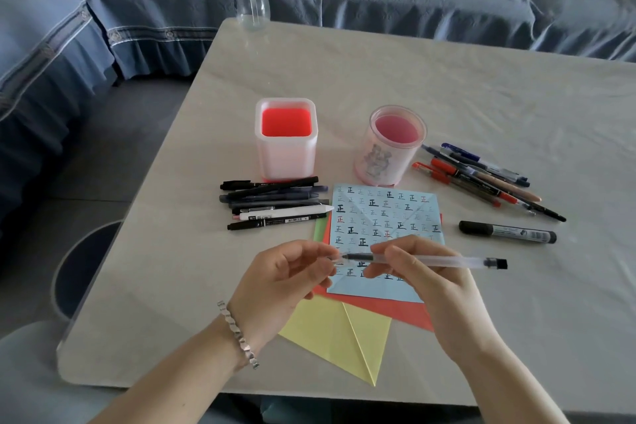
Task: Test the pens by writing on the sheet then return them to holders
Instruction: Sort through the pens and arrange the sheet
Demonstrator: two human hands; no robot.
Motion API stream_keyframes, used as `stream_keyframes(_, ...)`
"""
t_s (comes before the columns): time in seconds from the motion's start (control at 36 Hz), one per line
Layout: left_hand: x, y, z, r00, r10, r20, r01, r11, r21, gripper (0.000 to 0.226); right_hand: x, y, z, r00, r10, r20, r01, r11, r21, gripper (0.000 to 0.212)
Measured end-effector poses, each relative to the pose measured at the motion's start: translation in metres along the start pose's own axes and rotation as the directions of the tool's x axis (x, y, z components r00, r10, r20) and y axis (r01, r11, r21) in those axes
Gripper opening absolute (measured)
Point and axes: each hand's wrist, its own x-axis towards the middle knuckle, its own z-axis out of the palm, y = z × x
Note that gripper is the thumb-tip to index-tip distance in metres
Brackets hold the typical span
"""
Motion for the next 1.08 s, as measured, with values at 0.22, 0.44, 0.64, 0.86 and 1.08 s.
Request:
stream_keyframes(0.22,-0.004,0.01,-0.004,0.991,0.128,0.033,-0.127,0.992,-0.017,0.005,0.0,-0.005,0.009,0.996,-0.048,0.078,0.044,0.998,0.055,0.015)
stream_keyframes(0.44,-0.008,0.034,-0.038,0.999,-0.032,-0.023,0.026,0.971,-0.238,0.014,0.016,-0.027,0.045,0.97,-0.166,0.175,0.176,0.984,-0.041,0.013)
stream_keyframes(0.64,-0.022,0.046,-0.087,0.987,0.033,-0.16,-0.065,0.978,-0.198,0.019,0.035,-0.029,0.1,0.937,-0.204,0.283,0.199,0.979,0.046,0.013)
stream_keyframes(0.86,-0.033,0.057,-0.129,0.914,0.285,-0.29,-0.25,0.956,0.151,0.017,0.052,-0.016,0.149,0.927,-0.161,0.34,0.081,0.968,0.239,0.047)
stream_keyframes(1.08,-0.039,0.051,-0.135,0.915,-0.161,-0.369,-0.207,0.6,-0.773,0.008,0.053,-0.009,0.202,0.926,-0.07,0.37,-0.073,0.93,0.359,0.035)
